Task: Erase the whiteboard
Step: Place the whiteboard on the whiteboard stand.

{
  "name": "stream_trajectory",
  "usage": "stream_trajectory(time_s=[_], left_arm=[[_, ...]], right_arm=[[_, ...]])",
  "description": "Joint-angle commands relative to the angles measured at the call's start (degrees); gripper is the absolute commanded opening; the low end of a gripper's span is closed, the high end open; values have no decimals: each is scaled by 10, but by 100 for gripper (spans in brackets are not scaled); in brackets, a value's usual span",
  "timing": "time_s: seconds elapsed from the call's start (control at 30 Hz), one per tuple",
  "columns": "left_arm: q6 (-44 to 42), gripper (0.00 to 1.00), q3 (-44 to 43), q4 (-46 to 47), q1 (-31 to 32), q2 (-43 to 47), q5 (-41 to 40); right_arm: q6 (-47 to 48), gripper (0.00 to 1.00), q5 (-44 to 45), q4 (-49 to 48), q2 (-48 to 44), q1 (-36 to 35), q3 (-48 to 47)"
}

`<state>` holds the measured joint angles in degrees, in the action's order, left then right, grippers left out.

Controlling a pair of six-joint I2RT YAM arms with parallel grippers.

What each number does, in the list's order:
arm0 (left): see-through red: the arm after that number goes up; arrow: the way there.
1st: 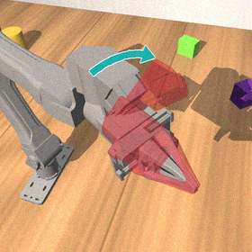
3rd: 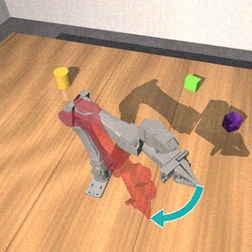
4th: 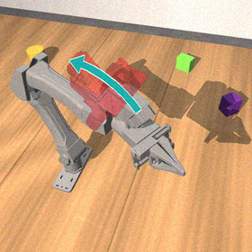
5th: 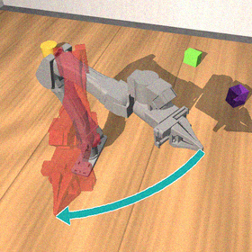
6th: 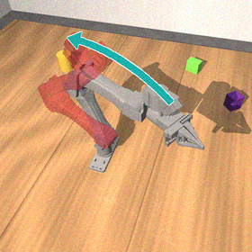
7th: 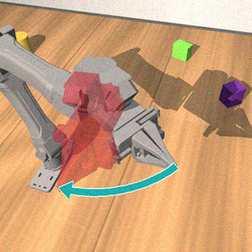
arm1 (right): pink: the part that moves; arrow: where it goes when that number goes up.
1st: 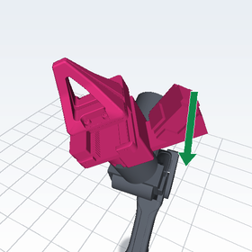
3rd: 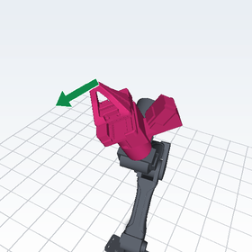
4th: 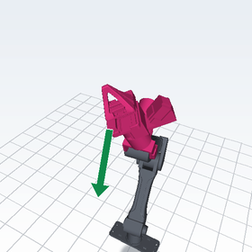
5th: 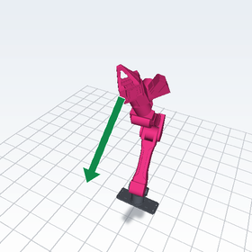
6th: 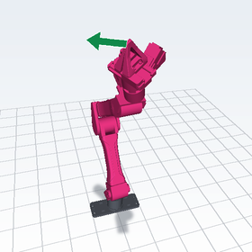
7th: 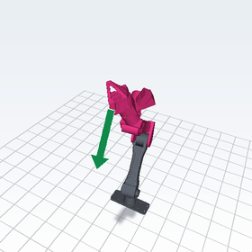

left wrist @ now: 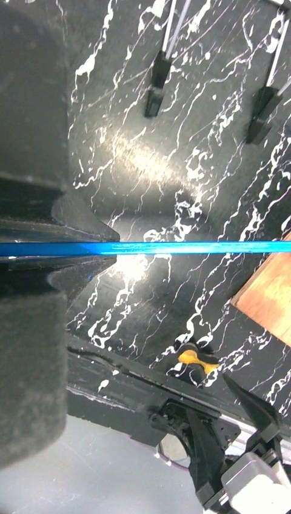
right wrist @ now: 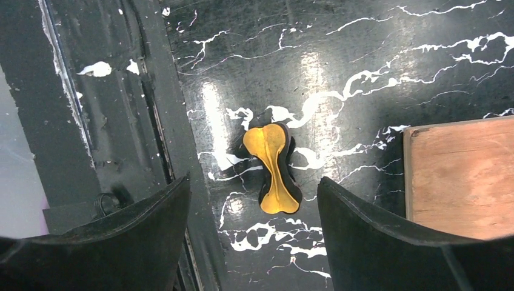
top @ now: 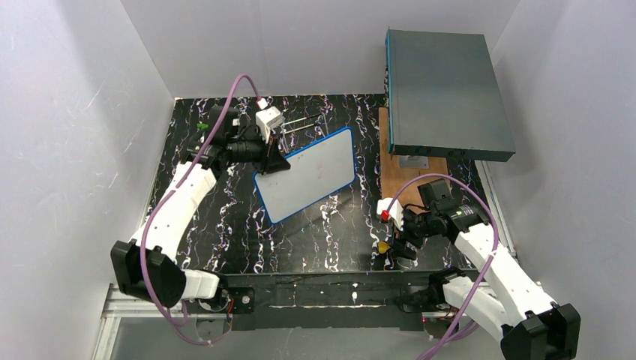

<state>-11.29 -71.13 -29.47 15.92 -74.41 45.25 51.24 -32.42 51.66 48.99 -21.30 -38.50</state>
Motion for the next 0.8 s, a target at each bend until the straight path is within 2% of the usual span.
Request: stream_trajectory(time_s=[0.0, 0.3, 0.53, 0.77], left_arm=[[-36, 0, -88, -14, -4, -39, 11], [-68, 0, -314, -77, -22, -193, 21], [-69, 0, -442, -81, -33, -293, 31], [-100, 0, -526, -90, -47, -366, 48]], right_arm=[[5, 80, -22, 18, 0, 5, -25], [6, 80, -15, 11, -5, 7, -20], [5, 80, -8, 9, 2, 7, -19], [4, 80, -2, 10, 10, 11, -20]])
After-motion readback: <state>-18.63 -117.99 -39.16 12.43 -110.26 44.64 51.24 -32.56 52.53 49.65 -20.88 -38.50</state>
